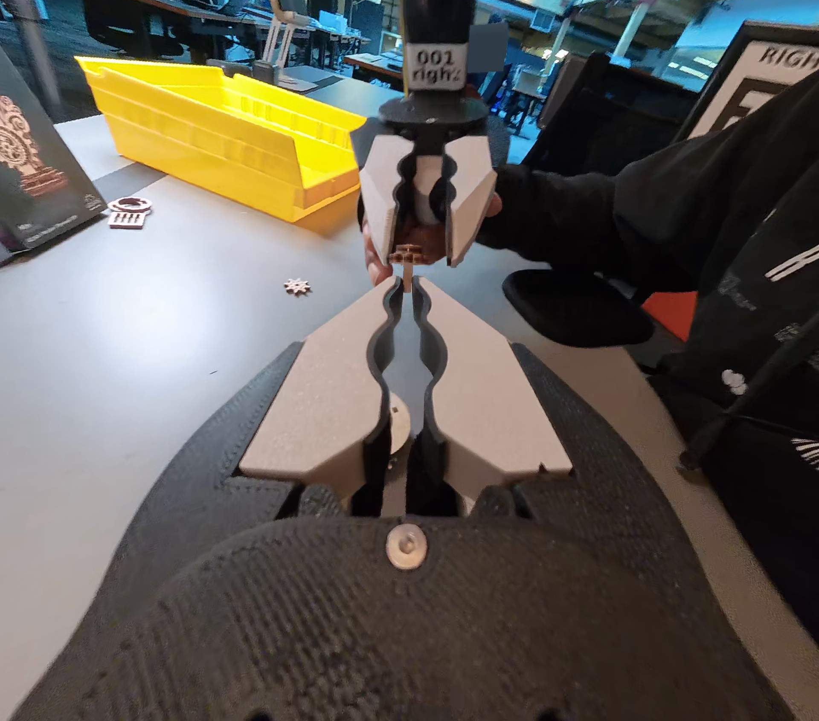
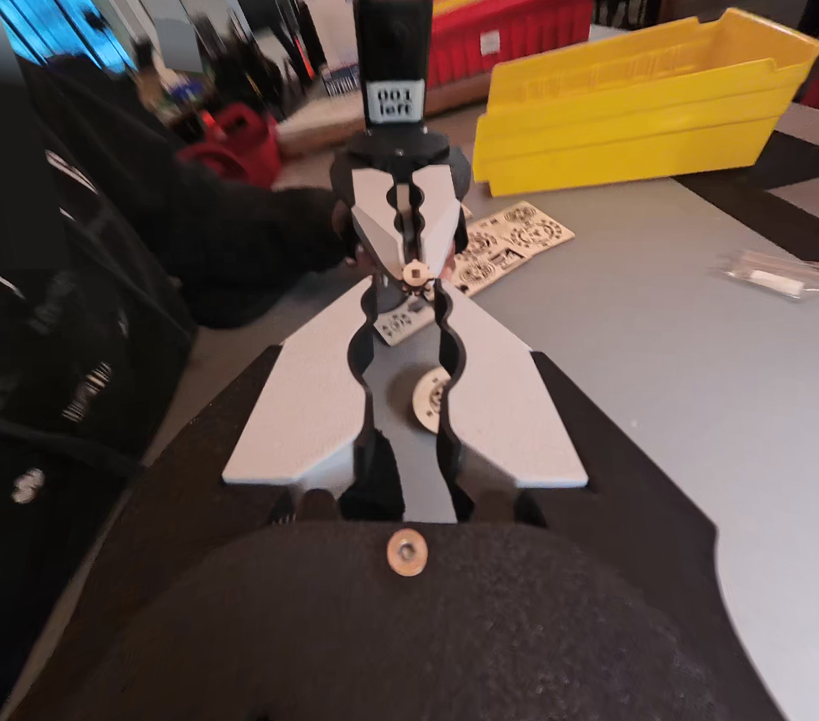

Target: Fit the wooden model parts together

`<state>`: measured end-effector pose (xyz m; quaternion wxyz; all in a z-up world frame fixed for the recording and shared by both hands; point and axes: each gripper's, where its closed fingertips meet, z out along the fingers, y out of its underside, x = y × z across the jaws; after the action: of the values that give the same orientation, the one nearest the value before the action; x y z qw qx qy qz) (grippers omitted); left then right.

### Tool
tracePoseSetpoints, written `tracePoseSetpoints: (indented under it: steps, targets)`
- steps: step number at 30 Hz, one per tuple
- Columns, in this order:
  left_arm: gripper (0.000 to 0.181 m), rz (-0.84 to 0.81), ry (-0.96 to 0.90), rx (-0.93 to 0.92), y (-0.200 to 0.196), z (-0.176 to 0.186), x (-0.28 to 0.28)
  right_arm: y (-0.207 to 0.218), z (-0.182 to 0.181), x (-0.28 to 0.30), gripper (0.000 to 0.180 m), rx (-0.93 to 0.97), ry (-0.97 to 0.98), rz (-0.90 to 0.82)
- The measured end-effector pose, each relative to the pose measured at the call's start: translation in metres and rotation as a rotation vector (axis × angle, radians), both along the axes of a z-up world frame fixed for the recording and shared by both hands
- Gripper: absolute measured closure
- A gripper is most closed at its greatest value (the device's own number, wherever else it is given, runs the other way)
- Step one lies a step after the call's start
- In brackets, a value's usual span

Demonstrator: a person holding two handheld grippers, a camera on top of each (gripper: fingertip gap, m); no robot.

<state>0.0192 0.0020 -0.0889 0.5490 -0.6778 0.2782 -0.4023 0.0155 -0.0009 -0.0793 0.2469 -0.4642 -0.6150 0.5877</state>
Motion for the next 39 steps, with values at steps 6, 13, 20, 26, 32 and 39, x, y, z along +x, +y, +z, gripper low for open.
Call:
tracePoseSetpoints:
  steps: [6, 13, 20, 26, 32, 39]
  targets:
    - [0.179, 0.034, 0.091, 0.061, 0.002, -0.008, 0.001, 0.005, -0.006, -0.002, 0.166, 0.174, -0.048, -0.016]
    - [0.179, 0.042, 0.163, 0.076, 0.003, -0.016, 0.003, 0.004, -0.012, -0.001, 0.17, 0.267, -0.139, 0.063]
    - [0.179, 0.059, 0.179, 0.094, 0.004, -0.015, 0.0, 0.007, -0.016, -0.002, 0.17, 0.347, -0.228, 0.109]
    - [0.172, 0.042, 0.185, 0.038, 0.005, -0.021, -0.002, 0.006, -0.021, -0.002, 0.171, 0.407, -0.275, 0.142]
    - [0.13, -0.023, 0.274, -0.153, -0.001, -0.053, -0.02, 0.0, -0.055, 0.002, 0.171, 0.548, -0.455, 0.244]
    - [0.117, -0.095, 0.47, -0.248, -0.011, -0.1, -0.011, -0.003, -0.097, -0.003, 0.171, 0.694, -0.619, 0.383]
